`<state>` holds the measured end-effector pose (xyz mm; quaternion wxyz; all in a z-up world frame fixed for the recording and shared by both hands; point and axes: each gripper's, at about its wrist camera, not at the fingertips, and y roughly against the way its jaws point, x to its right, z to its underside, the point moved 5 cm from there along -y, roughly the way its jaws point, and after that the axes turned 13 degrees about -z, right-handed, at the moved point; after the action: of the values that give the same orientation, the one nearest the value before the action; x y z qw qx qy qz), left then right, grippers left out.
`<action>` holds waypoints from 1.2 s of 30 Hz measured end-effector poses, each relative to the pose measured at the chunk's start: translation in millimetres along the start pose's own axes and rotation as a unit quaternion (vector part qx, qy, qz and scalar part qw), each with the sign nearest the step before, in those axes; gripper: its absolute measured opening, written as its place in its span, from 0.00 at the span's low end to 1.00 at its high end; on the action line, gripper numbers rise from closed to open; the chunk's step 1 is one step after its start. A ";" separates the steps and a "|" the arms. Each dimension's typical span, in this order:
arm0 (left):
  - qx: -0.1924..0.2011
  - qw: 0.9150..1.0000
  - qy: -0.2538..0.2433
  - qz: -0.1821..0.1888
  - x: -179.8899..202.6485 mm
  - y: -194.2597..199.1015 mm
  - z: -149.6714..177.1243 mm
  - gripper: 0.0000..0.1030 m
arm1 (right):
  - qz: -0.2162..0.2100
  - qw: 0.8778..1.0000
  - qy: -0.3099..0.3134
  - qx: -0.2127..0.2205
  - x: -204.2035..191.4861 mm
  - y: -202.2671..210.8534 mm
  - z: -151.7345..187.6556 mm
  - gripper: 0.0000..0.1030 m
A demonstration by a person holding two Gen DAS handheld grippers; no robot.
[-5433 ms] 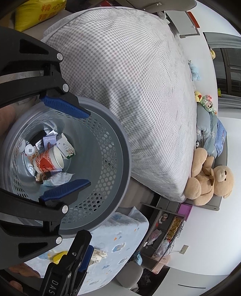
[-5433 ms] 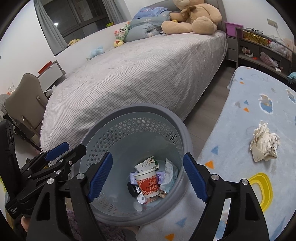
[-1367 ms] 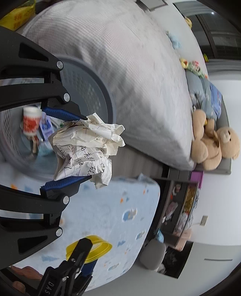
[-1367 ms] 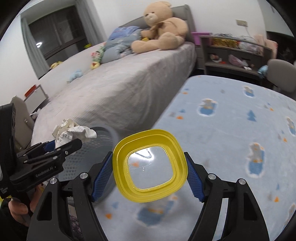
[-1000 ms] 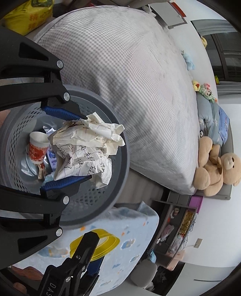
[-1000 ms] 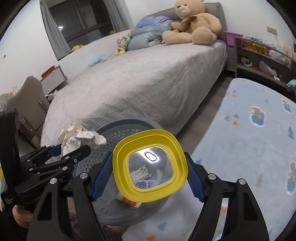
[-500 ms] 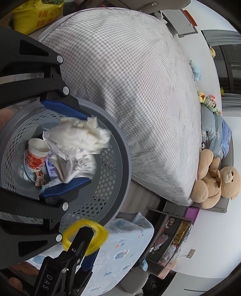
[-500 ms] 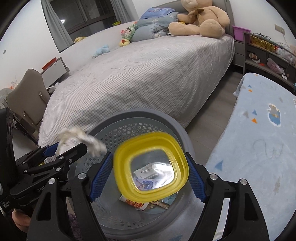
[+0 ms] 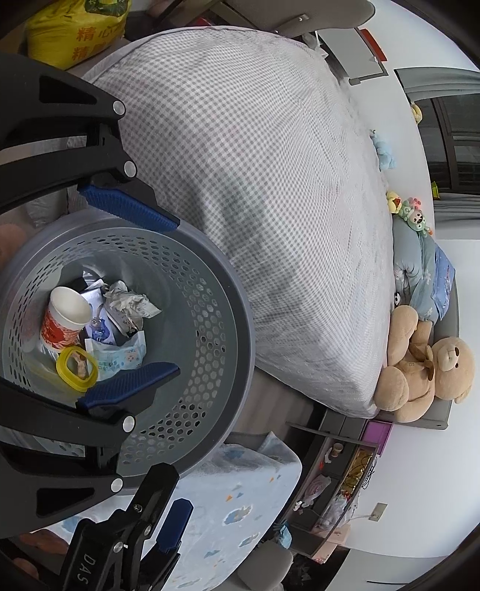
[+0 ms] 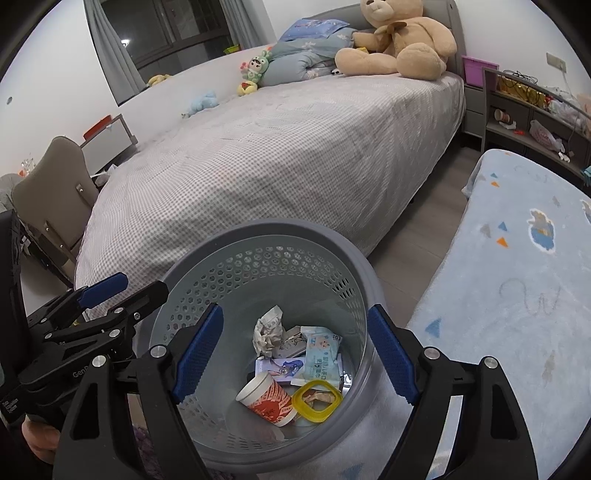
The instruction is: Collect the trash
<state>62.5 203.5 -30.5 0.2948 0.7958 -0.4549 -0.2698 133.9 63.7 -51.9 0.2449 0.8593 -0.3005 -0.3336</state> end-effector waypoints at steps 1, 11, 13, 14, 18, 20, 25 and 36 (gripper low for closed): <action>0.000 1.000 0.000 0.000 0.3 0.3 -0.1 0.68 | 0.000 1.000 0.000 0.000 0.1 0.1 0.0 0.77; 0.002 1.000 0.001 -0.005 0.1 0.0 -1.1 0.71 | 0.000 1.000 -0.004 0.000 0.7 0.8 1.8 0.77; 0.003 1.000 0.002 -0.005 -0.6 0.7 -1.4 0.72 | 0.000 1.000 -0.004 0.001 0.9 0.9 2.1 0.77; 0.004 1.000 0.003 -0.005 -0.8 0.9 -1.5 0.72 | 0.000 1.000 -0.004 0.001 1.0 0.7 2.2 0.78; 0.004 1.000 0.003 -0.007 -0.9 1.2 -1.6 0.73 | 0.003 1.000 -0.005 0.000 2.0 0.5 3.7 0.79; 0.003 1.000 0.003 -0.009 -1.2 0.8 -1.4 0.76 | 0.005 1.000 -0.004 0.000 2.1 0.4 4.5 0.79; 0.001 1.000 0.003 -0.013 -1.9 -1.0 -0.3 0.76 | 0.008 1.000 -0.005 -0.001 2.8 -0.3 5.7 0.83; 0.000 1.000 0.004 -0.015 -2.7 -1.1 0.5 0.77 | 0.010 1.000 -0.006 -0.002 3.5 0.0 7.0 0.85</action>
<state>61.5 206.2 -31.2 0.2926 0.8038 -0.4416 -0.2709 130.9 59.8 -58.1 0.2481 0.8540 -0.3096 -0.3367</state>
